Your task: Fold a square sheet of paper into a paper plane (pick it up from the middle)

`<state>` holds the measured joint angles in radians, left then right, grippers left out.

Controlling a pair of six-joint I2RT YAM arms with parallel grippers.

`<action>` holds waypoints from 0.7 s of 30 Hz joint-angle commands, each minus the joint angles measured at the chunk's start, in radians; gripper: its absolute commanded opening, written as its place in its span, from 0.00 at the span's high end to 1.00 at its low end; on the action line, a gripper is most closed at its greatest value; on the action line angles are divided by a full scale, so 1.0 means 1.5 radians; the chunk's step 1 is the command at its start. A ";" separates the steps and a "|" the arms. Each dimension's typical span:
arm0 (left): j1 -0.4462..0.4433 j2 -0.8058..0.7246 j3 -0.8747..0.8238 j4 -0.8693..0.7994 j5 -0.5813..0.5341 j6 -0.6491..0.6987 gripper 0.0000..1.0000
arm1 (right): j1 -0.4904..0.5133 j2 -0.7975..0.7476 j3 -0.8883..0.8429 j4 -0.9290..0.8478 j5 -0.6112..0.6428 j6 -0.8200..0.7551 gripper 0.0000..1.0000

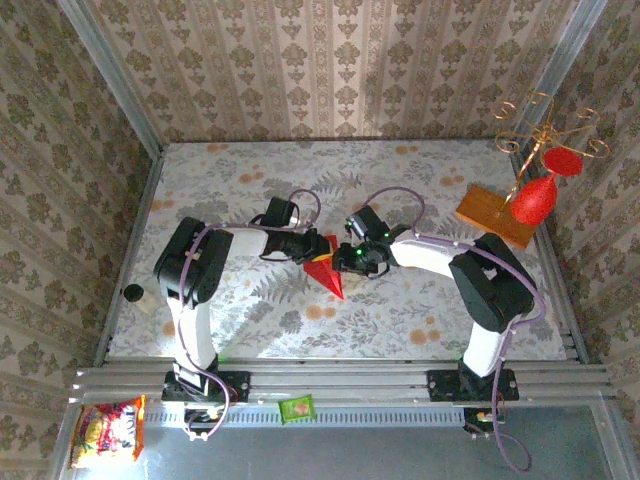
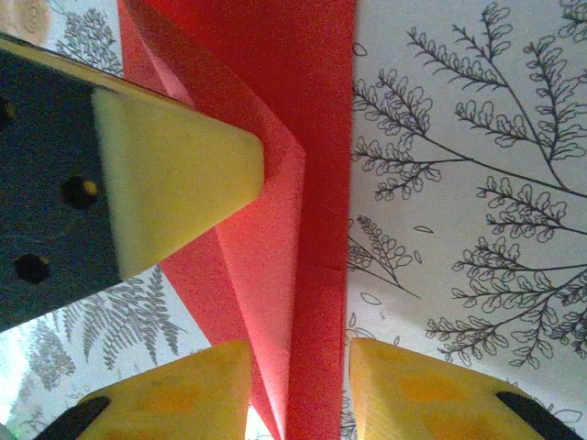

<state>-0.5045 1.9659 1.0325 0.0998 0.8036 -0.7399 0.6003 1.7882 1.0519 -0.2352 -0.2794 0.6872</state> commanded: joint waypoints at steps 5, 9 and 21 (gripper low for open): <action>-0.006 0.007 0.019 -0.014 -0.005 0.018 0.87 | 0.005 0.006 0.001 -0.009 0.000 -0.001 0.60; -0.007 0.007 0.022 -0.015 -0.006 0.018 0.87 | 0.006 0.024 0.013 -0.016 -0.006 -0.007 0.60; -0.008 0.012 0.024 -0.016 -0.006 0.017 0.87 | 0.008 0.066 0.027 -0.031 -0.010 -0.012 0.67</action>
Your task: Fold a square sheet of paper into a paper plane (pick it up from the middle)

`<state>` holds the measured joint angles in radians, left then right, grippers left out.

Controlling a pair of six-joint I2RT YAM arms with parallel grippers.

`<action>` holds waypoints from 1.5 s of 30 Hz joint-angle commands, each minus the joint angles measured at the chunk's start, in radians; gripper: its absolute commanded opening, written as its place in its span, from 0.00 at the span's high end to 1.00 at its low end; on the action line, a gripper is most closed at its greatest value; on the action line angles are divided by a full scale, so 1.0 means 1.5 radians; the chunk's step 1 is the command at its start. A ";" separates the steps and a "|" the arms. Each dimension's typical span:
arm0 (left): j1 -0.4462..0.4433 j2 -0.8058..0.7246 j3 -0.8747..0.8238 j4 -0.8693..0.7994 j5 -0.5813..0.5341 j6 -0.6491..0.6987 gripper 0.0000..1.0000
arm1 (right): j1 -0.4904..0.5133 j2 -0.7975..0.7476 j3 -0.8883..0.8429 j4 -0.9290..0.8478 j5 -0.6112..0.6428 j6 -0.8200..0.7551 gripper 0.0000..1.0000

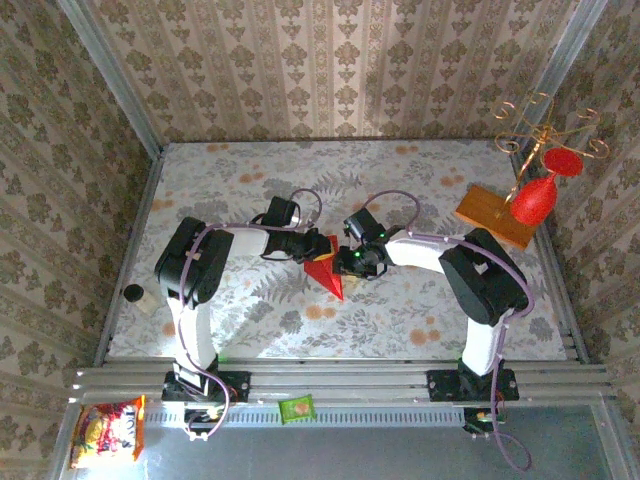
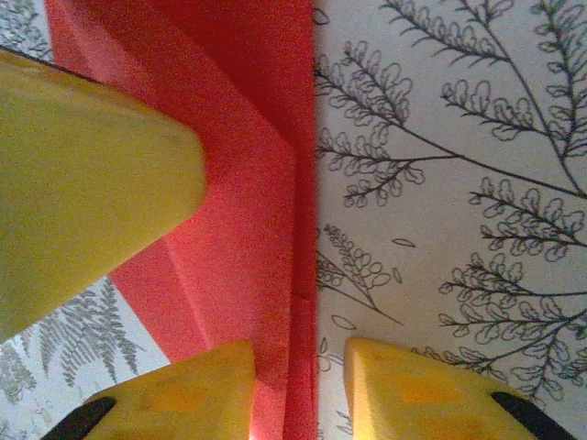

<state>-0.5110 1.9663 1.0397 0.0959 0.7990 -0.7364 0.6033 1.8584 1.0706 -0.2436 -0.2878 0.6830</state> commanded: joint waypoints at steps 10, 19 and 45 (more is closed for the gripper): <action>-0.004 -0.013 0.016 -0.015 -0.010 0.012 0.87 | 0.012 0.047 0.023 -0.043 0.006 -0.018 0.69; -0.005 -0.036 0.006 -0.044 -0.030 0.023 0.87 | 0.019 0.074 0.044 -0.069 0.020 -0.021 0.71; -0.007 0.011 0.024 -0.073 -0.033 0.041 0.88 | 0.039 0.102 0.062 -0.097 0.038 -0.023 0.72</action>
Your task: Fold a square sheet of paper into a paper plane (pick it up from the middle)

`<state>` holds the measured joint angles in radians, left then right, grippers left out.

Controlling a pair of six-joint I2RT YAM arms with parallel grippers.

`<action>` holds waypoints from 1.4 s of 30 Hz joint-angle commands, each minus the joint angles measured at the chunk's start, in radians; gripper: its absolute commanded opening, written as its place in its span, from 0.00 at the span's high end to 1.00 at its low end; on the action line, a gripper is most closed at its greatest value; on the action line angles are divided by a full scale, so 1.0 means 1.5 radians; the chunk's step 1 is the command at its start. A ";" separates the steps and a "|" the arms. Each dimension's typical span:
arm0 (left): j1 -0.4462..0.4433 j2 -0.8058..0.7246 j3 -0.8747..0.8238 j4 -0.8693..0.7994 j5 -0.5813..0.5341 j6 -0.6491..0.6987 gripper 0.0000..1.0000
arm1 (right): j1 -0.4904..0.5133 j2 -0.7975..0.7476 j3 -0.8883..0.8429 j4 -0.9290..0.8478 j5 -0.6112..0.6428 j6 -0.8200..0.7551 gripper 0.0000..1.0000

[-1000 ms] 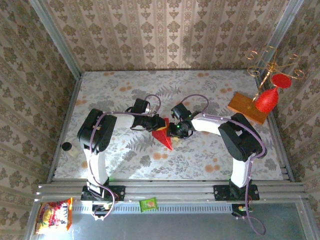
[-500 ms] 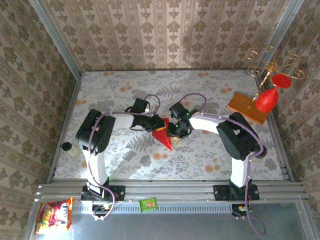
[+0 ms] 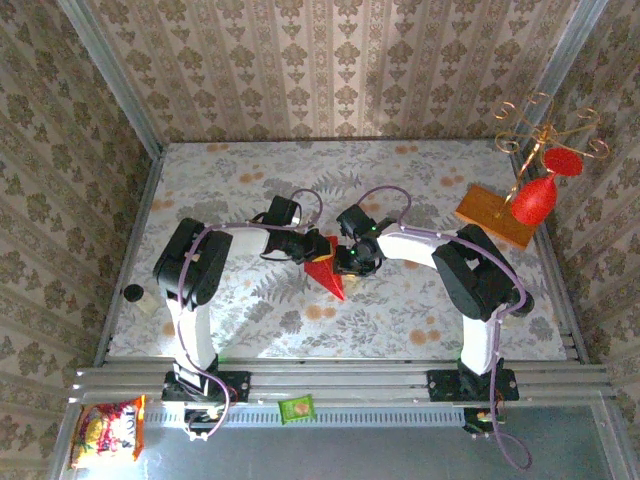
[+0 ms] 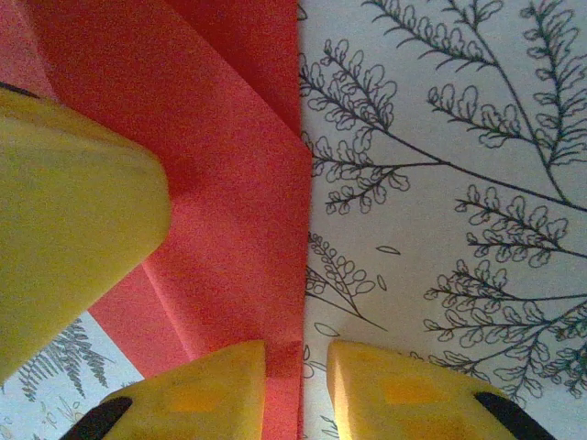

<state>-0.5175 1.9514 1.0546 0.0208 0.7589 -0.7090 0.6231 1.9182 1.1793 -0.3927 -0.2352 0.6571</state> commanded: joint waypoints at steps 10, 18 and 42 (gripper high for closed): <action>-0.002 0.037 0.018 -0.047 -0.019 0.032 0.88 | 0.028 0.063 -0.011 0.001 0.005 -0.005 0.72; -0.002 0.050 0.025 -0.082 -0.035 0.048 0.87 | 0.028 0.059 -0.015 0.001 0.005 -0.004 0.73; -0.003 0.050 0.016 -0.095 -0.040 0.061 0.87 | 0.018 0.006 0.026 -0.034 0.047 0.039 0.61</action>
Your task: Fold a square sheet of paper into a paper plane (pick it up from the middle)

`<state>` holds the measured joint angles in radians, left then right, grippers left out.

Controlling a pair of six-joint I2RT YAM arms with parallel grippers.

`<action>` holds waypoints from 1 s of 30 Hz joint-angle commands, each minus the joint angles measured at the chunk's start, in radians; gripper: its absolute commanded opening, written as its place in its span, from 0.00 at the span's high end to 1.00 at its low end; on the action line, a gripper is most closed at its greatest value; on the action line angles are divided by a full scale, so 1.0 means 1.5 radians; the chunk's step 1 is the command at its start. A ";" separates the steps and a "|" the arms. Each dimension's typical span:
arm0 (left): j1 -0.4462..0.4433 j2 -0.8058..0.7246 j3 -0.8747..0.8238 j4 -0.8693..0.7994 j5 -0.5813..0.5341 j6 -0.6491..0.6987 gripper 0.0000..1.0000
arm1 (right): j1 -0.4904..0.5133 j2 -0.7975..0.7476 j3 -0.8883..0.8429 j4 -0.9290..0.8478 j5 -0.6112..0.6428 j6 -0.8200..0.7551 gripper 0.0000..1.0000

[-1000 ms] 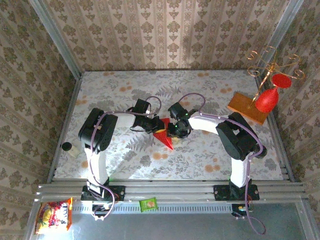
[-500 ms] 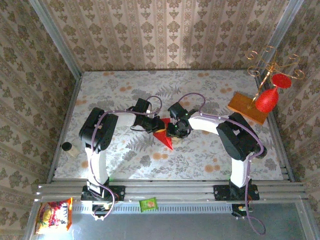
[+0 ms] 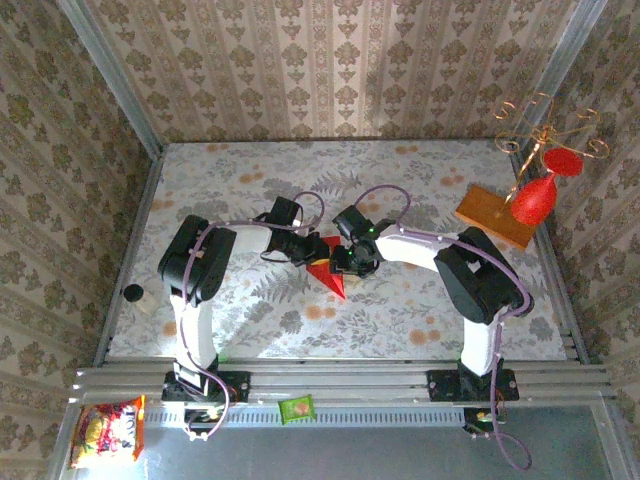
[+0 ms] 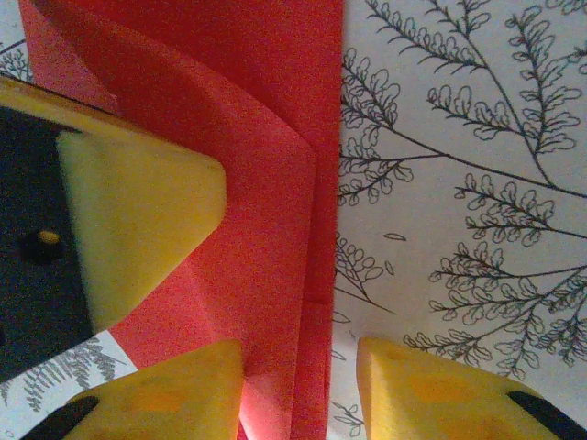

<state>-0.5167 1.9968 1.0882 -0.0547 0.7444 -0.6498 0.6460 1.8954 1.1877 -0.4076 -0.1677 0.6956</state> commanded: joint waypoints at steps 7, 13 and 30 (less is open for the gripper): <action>-0.003 0.012 0.000 -0.040 -0.030 0.016 0.87 | 0.015 0.035 0.015 -0.037 -0.003 0.027 0.66; -0.004 -0.025 -0.001 -0.002 -0.012 -0.007 0.85 | 0.025 0.050 -0.001 -0.038 0.006 0.042 0.70; 0.000 -0.061 -0.032 0.022 -0.004 -0.021 0.81 | 0.062 0.083 -0.024 -0.033 0.057 0.083 0.79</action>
<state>-0.5167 1.9209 1.0534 -0.0082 0.7437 -0.6804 0.6945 1.9209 1.2053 -0.4419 -0.0372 0.7876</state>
